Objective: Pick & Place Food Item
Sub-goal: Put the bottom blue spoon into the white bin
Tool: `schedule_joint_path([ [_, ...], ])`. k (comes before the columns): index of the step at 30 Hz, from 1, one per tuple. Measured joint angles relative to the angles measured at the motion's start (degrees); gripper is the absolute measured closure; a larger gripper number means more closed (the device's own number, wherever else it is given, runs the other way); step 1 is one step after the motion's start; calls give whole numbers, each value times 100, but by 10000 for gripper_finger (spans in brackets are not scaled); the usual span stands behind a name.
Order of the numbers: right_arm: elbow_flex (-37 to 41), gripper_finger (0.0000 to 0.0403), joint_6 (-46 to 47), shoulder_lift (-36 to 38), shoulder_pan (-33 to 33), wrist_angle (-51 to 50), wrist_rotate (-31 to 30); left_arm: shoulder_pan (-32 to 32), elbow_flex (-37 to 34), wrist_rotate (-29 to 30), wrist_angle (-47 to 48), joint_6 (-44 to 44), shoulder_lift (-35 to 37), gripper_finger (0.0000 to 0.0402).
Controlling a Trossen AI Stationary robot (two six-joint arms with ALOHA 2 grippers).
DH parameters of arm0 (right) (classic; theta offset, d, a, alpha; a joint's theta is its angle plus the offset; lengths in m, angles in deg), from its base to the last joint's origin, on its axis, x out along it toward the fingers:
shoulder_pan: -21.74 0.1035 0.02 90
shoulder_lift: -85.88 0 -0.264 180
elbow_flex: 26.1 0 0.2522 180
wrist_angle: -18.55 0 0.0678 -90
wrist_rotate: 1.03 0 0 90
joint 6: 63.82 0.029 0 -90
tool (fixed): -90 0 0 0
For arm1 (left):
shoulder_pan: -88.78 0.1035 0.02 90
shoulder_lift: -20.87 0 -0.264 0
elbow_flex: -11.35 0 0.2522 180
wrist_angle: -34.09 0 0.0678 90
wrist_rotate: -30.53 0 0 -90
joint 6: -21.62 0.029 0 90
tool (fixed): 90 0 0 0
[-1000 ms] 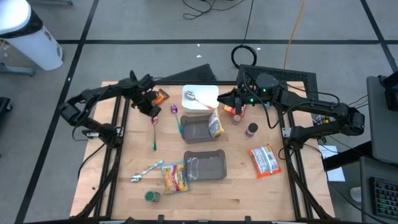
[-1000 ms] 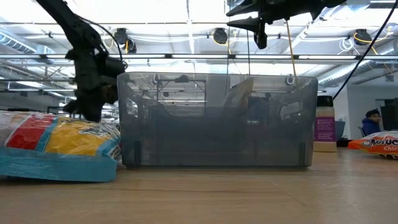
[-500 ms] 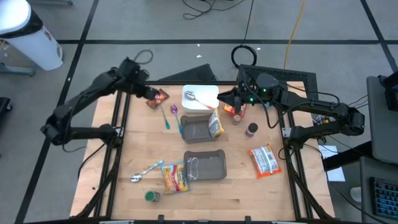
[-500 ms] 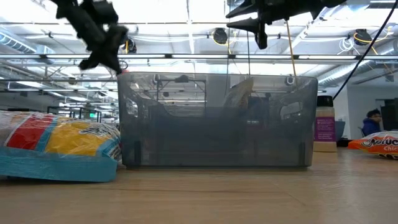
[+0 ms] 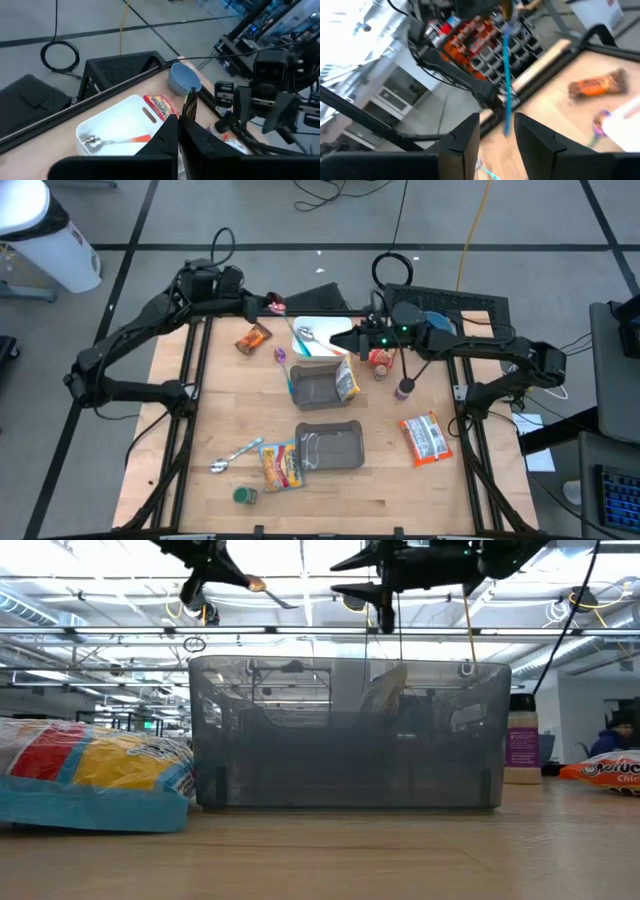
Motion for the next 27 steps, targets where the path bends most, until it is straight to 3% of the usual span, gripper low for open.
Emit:
schedule_joint_path([
  [13,-294,212,186,-614,17,92,158,-1046,9,301,-1026,-234,-941,397],
  [20,-297,220,146,-658,17,59,181,-1249,9,311,-1164,-283,-1131,397],
  [27,-297,255,121,-663,19,45,311,-1249,9,406,-1171,-297,-1130,397],
])
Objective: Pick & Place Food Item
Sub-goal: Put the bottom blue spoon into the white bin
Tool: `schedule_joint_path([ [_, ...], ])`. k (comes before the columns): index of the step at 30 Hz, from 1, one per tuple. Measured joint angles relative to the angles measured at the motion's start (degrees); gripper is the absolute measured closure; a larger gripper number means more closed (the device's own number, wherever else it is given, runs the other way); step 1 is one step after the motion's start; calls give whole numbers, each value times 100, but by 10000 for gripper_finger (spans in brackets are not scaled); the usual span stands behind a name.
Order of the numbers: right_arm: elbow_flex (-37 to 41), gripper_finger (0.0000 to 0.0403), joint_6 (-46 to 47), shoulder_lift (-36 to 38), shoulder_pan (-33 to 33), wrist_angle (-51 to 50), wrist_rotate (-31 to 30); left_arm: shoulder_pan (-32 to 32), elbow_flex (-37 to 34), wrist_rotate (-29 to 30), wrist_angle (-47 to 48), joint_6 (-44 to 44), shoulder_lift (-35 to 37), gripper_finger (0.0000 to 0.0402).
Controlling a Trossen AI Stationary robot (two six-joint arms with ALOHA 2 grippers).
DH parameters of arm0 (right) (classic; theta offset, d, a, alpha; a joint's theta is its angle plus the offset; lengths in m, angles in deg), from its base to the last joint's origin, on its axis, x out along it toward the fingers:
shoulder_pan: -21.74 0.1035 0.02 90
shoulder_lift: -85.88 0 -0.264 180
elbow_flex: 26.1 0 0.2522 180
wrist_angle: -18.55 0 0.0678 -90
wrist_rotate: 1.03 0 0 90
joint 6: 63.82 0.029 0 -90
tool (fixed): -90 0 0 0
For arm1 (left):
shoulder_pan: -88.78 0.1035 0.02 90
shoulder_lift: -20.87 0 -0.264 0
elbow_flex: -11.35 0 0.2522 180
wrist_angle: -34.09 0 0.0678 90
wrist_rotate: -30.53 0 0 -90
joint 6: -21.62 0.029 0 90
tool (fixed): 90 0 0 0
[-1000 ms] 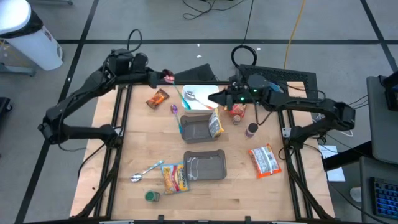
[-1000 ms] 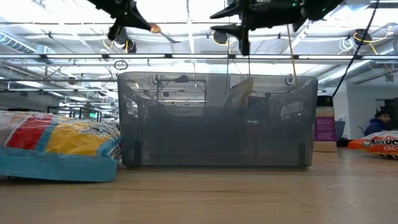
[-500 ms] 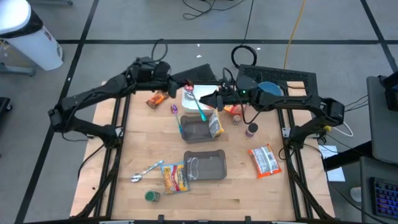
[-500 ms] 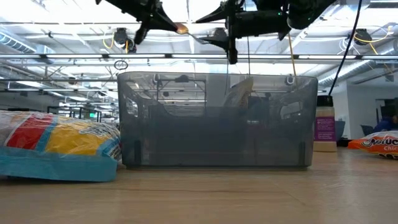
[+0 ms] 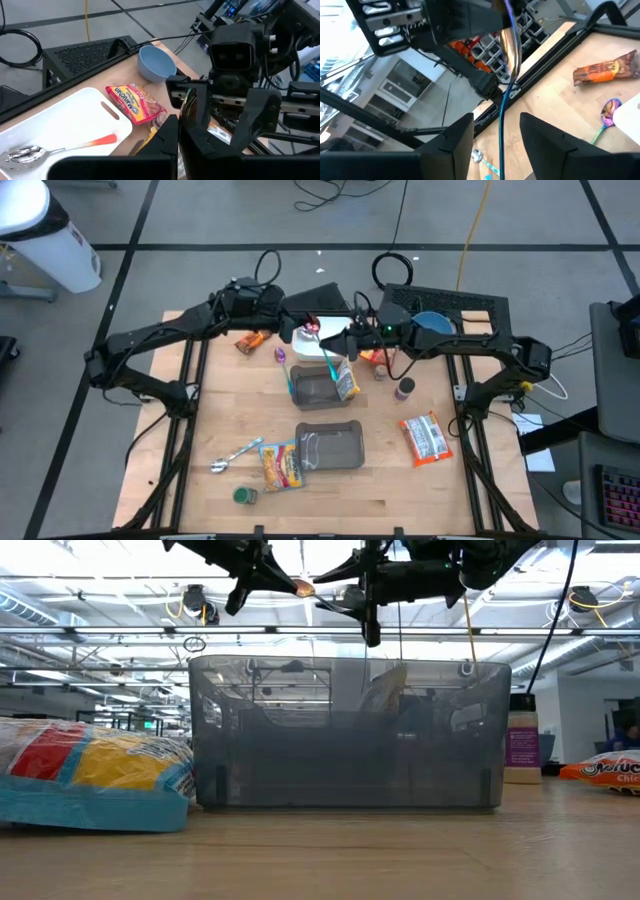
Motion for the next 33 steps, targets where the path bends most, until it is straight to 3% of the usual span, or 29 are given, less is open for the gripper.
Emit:
schedule_joint_path([
  [7,0,307,-13,0,2,-81,5,0,0,42,-13,-2,2,397],
  [15,0,394,-102,0,0,-123,145,-2,0,34,-18,-57,2,397],
  [25,0,400,-195,0,2,-122,138,1,0,11,-62,-61,4,378],
  [33,0,402,-234,4,2,-38,140,186,0,-557,-428,164,4,376],
])
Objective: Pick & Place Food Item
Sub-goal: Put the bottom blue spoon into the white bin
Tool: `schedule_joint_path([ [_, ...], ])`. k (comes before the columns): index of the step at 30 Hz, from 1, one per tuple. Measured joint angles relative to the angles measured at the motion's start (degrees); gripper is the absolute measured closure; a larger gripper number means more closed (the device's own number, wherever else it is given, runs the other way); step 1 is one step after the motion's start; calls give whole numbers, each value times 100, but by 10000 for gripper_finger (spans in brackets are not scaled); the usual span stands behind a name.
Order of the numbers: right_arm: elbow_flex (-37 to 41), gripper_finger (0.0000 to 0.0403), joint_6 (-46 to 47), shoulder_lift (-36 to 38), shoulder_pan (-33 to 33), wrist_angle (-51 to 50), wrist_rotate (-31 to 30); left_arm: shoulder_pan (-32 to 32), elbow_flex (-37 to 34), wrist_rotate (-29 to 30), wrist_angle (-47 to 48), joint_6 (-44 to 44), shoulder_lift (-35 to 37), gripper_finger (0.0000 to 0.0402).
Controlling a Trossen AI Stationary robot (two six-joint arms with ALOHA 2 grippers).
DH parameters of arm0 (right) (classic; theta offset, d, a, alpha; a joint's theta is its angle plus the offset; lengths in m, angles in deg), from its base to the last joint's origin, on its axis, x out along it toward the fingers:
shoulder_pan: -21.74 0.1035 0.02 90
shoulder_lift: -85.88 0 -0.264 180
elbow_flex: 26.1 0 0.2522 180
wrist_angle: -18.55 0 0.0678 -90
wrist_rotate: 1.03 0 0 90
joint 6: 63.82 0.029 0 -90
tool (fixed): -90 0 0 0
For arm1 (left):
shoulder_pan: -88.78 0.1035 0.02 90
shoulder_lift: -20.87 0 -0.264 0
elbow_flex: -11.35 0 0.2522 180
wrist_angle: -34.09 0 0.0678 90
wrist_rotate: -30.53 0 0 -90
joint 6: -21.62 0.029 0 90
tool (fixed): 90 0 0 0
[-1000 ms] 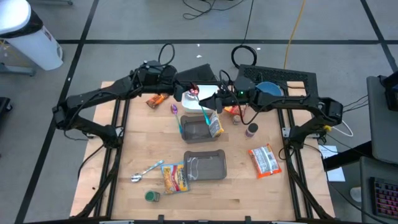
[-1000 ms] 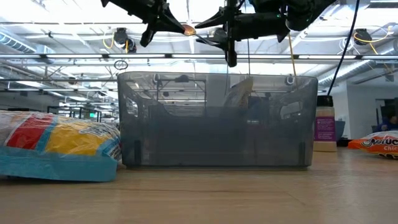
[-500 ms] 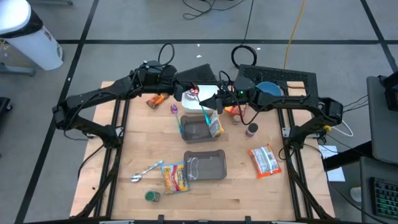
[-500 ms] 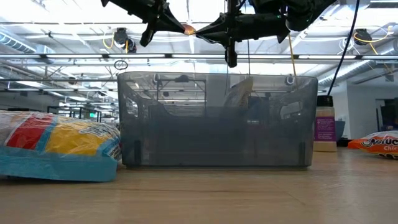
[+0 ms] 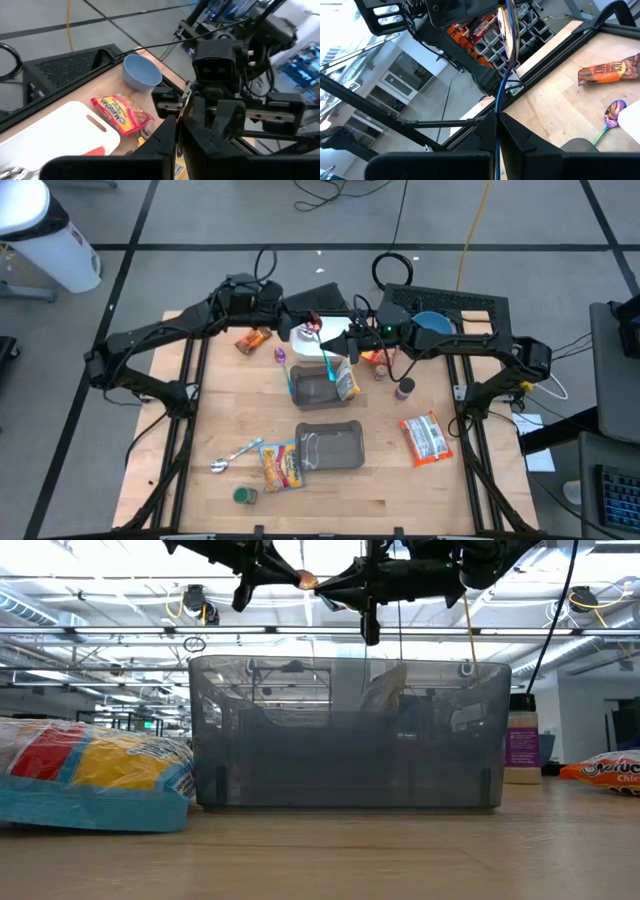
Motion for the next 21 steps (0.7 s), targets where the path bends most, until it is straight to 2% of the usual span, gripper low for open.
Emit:
schedule_joint_path([
  [4,0,402,6,0,0,3,2,201,0,-397,-93,-189,0,357],
  [13,0,402,-7,-2,-65,-23,146,537,0,-920,-223,-262,11,257],
  [19,-340,402,35,-2,-357,-160,597,961,4,-1251,36,-154,433,234],
  [21,-572,403,-71,-2,-475,-502,612,1099,-1,-1249,335,-8,641,234],
])
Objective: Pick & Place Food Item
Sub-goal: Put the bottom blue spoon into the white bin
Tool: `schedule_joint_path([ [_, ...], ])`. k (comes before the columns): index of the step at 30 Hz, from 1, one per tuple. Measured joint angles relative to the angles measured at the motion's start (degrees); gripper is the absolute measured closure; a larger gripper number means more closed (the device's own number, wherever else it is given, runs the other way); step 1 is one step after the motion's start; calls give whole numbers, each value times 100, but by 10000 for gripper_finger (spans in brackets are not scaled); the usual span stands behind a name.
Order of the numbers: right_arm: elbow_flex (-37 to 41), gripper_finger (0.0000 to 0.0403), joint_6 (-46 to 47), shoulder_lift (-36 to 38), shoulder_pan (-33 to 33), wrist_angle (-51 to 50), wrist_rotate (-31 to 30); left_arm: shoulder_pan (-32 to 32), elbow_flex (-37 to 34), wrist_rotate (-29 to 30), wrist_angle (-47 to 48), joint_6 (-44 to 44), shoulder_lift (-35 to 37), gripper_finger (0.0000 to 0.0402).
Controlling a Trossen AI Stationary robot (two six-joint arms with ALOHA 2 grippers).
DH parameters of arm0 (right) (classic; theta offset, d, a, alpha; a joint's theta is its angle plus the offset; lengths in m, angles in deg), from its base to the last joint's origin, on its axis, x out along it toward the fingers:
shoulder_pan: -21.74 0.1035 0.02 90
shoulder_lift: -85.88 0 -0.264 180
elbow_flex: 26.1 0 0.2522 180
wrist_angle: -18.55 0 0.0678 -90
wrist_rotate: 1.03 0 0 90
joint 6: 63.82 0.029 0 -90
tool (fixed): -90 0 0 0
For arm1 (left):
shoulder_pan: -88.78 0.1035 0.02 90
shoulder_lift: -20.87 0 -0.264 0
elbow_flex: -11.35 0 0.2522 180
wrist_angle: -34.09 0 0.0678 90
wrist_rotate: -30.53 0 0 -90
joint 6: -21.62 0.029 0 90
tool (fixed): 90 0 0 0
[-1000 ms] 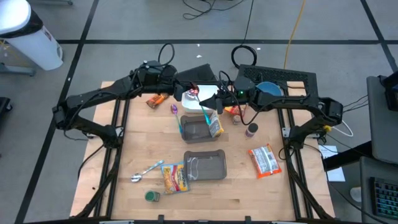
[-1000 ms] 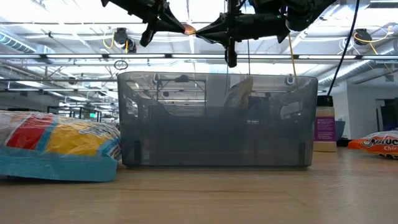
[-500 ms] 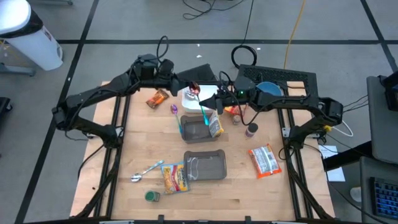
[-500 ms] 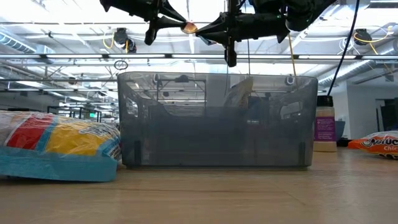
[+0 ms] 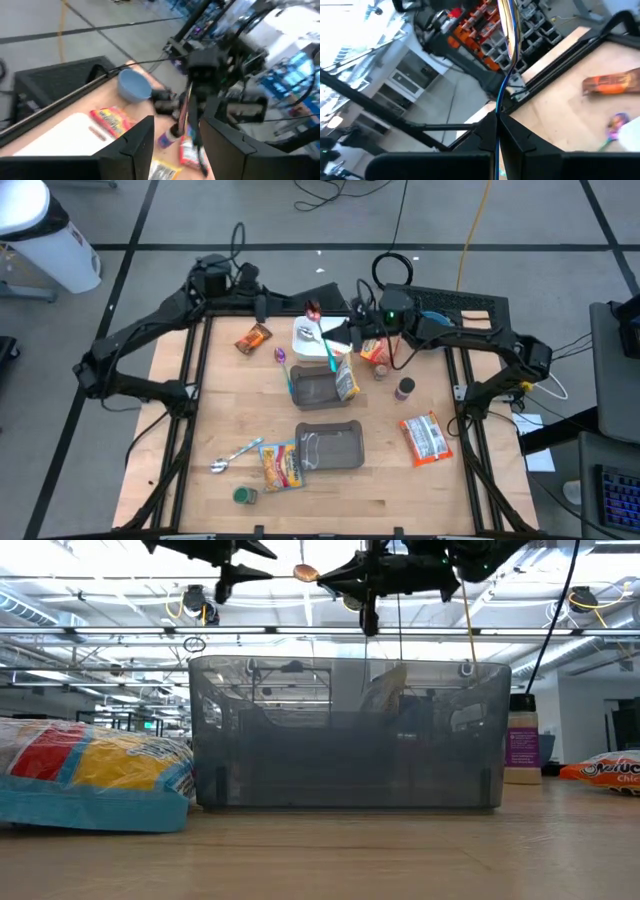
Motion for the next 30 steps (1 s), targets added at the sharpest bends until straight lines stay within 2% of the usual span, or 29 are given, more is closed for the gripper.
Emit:
schedule_joint_path([
  [8,-1477,403,-1344,-19,-543,-2183,-28,310,1,209,774,618,892,233],
  [14,-2518,403,-1659,-360,-983,-2923,-28,308,1,386,1099,917,1144,233],
  [25,-4199,403,-2573,-1752,-1109,-4642,-6,308,1,421,1390,1105,1123,233],
  [30,-4509,403,-3317,-2346,-909,-5327,-25,308,1,452,1465,1109,1121,233],
])
